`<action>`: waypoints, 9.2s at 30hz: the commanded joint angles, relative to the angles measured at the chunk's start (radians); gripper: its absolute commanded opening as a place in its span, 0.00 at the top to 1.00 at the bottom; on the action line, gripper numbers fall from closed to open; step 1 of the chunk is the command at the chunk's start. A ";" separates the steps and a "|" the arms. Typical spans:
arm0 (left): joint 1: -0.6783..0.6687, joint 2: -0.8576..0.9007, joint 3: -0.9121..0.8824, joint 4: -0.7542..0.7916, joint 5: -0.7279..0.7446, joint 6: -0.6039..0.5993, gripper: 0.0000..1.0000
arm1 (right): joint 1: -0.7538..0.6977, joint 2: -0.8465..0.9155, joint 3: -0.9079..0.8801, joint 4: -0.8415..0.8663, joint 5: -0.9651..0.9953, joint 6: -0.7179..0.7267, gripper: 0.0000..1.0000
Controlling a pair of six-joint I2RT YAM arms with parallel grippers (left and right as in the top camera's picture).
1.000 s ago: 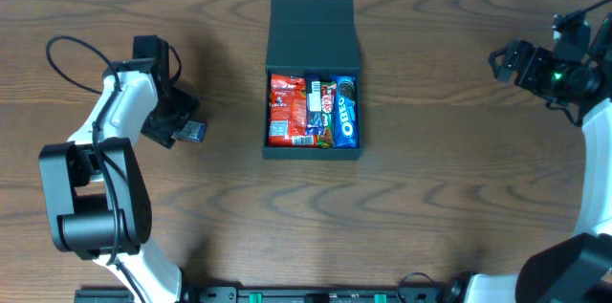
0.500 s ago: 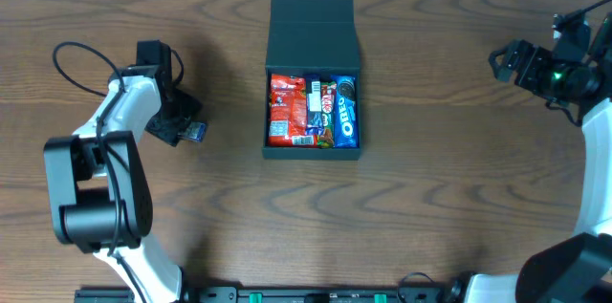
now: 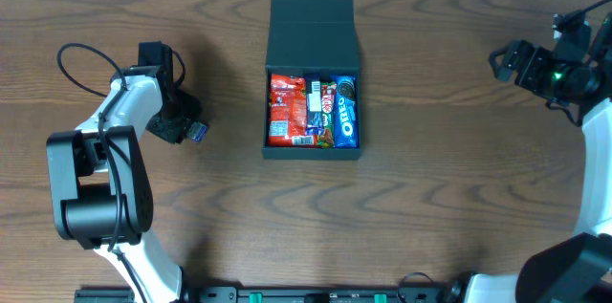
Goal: Pack container
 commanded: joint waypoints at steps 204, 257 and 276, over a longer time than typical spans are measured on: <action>-0.168 0.266 1.109 -0.746 0.750 1.370 0.95 | 0.430 0.640 0.269 1.220 -1.141 0.932 0.98; -0.189 -0.280 0.911 -0.663 0.279 1.014 0.94 | 0.426 -0.069 0.263 -0.227 0.072 -0.109 0.99; -0.189 -1.223 -0.094 -0.579 0.346 0.969 0.94 | 0.453 -1.110 -0.517 -0.336 0.060 -0.056 0.98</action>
